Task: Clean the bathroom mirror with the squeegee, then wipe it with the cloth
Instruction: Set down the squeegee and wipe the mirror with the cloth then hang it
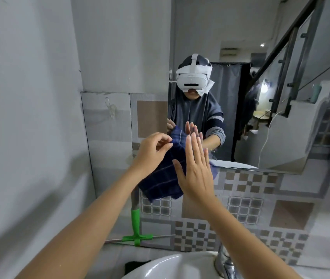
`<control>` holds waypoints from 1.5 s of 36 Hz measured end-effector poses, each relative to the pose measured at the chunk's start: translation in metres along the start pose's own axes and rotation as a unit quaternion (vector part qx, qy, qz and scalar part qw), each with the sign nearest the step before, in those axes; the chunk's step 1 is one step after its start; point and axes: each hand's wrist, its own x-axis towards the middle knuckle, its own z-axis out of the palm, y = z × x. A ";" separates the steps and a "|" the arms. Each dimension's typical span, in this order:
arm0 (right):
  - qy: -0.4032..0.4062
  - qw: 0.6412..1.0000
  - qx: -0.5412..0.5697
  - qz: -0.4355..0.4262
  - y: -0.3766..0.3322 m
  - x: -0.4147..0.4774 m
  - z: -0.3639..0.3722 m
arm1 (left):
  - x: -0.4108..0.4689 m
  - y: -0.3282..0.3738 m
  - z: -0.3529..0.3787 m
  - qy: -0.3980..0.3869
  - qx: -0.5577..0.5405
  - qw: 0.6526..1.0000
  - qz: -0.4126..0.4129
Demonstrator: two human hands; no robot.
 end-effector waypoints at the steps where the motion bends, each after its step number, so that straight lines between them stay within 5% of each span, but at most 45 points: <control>1: -0.009 1.000 0.021 -0.012 -0.004 -0.001 -0.003 | -0.002 0.001 -0.006 -0.033 0.010 0.999 0.014; 9: -0.166 0.943 0.290 0.002 -0.042 -0.021 -0.020 | -0.035 0.009 -0.066 -0.150 0.050 0.987 0.026; 16: -0.172 0.907 0.383 0.032 -0.074 -0.032 -0.021 | -0.066 0.011 -0.107 -0.166 0.019 0.986 -0.018; 24: -0.144 0.930 0.339 0.013 -0.101 -0.024 -0.034 | -0.101 0.004 -0.119 -0.111 0.011 0.992 -0.066; 34: -0.148 0.948 0.276 -0.058 -0.108 0.007 -0.052 | -0.130 -0.009 -0.096 -0.064 -0.162 0.975 -0.140; 45: -0.105 0.970 0.211 -0.061 -0.101 0.061 -0.038 | -0.056 -0.014 -0.138 0.037 0.010 0.998 -0.057; 54: 0.069 0.969 0.239 0.003 -0.144 0.155 -0.012 | 0.046 -0.023 -0.165 0.202 0.061 0.978 0.011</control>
